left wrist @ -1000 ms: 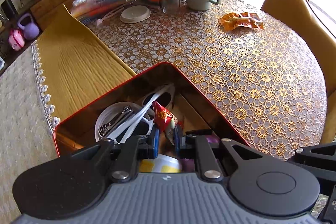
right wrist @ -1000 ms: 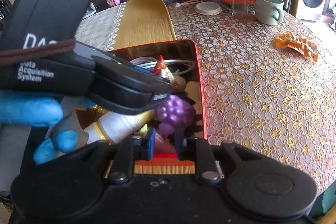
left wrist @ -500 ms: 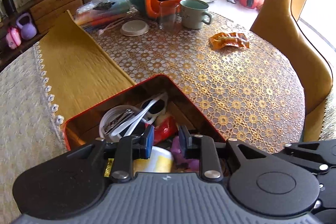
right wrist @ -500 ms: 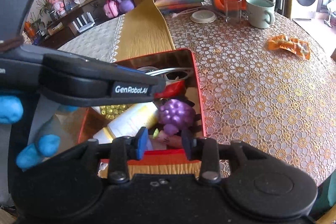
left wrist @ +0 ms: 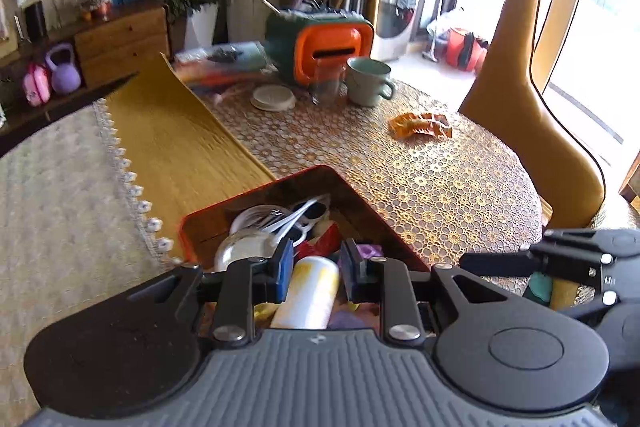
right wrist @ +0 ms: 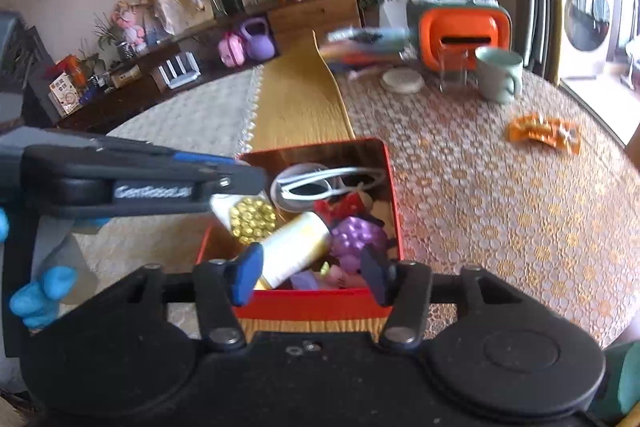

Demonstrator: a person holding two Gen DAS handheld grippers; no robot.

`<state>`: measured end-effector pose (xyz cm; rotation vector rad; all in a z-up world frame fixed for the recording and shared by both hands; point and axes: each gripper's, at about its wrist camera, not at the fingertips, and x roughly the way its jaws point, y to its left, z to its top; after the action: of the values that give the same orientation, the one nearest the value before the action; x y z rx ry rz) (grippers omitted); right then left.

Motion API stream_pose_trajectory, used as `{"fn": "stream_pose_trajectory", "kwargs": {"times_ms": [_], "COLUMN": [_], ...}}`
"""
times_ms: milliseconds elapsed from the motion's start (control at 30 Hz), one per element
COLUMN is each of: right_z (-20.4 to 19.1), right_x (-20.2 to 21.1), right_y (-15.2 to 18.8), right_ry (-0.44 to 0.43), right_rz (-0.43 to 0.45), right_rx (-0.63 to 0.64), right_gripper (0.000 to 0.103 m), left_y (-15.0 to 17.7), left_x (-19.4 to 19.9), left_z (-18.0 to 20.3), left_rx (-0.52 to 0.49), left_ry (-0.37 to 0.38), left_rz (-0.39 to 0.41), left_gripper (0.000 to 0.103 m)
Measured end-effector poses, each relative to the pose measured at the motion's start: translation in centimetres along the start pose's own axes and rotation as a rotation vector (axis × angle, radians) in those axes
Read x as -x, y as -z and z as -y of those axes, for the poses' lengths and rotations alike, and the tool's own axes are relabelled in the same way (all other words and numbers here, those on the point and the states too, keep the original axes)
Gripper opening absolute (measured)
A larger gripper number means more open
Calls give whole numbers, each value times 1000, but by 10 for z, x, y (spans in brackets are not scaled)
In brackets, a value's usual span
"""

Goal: Organize rigid objects

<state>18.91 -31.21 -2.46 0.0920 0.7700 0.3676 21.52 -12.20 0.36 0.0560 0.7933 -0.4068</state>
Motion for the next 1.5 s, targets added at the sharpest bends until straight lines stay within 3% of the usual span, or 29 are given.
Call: {"fn": "stream_pose_trajectory", "kwargs": {"times_ms": [200,267,333,367,600,700,867,1033,1500], "right_z": [-14,-19,-24,-26,-38,-40,-35,-27,-16], "right_x": [18,23,28,31,39,44,49,50,56], "right_y": [8,11,14,16,32,40,49,53,61], "right_ry": [-22,-23,-20,-21,-32,-28,-12,10,51], "right_rz": [65,89,115,127,175,200,228,242,263], "right_rx": [30,44,55,60,72,74,44,12,-16], "right_gripper": [66,70,74,76,93,102,103,103,103], "left_y": [26,36,45,50,74,81,88,90,89], "left_x": [34,41,48,52,66,68,69,68,62], "left_z": [-13,-17,-19,-20,-17,-16,-17,-14,9], "left_rx": [14,31,44,47,57,65,109,129,55], "left_ry": [-34,-43,-52,-54,-54,-54,-57,-62,-63], "left_rz": [62,69,81,97,119,135,146,156,152], "left_gripper": [25,32,65,69,71,81,86,103,103]}}
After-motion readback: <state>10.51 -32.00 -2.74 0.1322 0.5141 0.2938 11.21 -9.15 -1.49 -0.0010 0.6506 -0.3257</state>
